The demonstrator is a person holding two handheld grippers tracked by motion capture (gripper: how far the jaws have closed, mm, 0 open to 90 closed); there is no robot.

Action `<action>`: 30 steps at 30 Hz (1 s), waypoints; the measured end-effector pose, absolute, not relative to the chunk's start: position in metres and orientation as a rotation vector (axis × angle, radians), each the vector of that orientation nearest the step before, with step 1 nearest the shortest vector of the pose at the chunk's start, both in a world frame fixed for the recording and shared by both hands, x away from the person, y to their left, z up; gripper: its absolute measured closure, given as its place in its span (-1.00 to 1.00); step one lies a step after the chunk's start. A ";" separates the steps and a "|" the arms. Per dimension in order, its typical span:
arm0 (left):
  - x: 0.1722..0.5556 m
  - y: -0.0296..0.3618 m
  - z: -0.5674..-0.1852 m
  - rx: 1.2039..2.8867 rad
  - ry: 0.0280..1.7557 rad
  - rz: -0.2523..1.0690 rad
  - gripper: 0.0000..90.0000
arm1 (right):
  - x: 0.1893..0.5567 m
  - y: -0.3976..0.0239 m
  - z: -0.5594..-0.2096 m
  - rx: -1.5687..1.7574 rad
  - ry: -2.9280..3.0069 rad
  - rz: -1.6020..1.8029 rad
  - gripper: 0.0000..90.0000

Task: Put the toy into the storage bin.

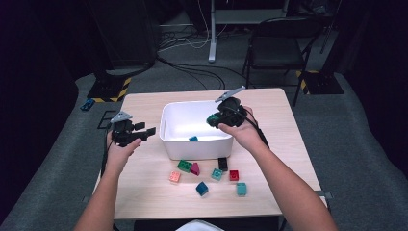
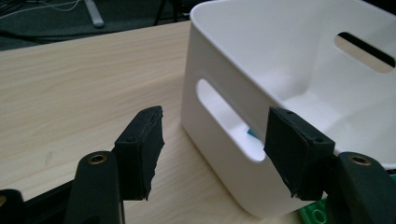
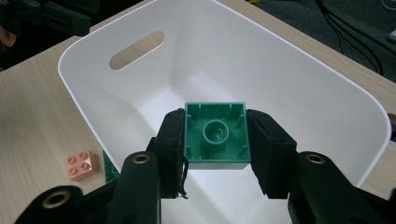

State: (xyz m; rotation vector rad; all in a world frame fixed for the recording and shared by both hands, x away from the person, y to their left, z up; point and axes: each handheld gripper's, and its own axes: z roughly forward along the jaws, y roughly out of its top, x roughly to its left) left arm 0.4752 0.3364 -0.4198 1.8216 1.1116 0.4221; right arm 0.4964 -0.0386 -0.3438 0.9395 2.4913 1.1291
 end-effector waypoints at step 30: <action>0.476 0.352 -0.451 1.861 1.195 0.481 -0.15 | 0.523 0.012 -0.365 0.874 2.559 1.069 0.30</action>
